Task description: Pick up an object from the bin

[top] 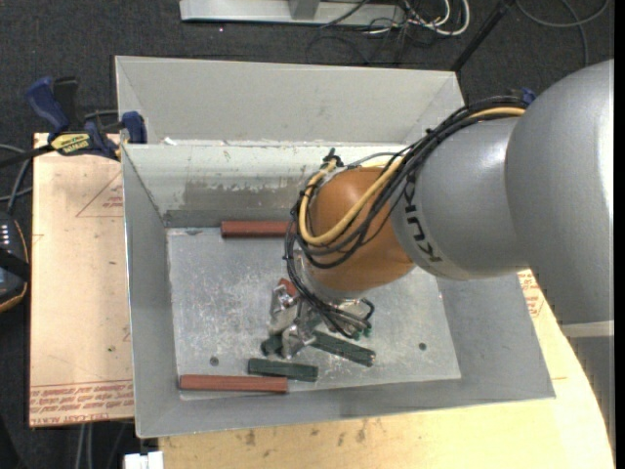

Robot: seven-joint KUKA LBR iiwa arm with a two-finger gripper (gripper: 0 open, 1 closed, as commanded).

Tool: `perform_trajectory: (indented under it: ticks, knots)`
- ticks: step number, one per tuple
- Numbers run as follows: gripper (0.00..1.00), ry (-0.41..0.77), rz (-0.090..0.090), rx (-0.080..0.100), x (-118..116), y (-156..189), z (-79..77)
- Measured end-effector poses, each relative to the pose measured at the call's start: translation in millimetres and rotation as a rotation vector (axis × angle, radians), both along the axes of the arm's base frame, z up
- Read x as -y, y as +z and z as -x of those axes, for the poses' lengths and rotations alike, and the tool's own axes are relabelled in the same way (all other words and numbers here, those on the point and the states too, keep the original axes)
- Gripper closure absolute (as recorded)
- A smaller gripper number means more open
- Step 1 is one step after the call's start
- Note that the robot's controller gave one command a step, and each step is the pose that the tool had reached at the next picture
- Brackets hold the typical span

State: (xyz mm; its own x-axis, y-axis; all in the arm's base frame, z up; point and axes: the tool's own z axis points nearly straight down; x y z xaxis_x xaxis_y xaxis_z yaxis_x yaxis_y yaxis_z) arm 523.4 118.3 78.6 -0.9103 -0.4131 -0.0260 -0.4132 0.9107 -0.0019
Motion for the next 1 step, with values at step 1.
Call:
perform_trajectory:
  ticks: [1]
  knots:
    - [1.0,-0.015,0.007,-0.02,1.9,147.0,-8.1]
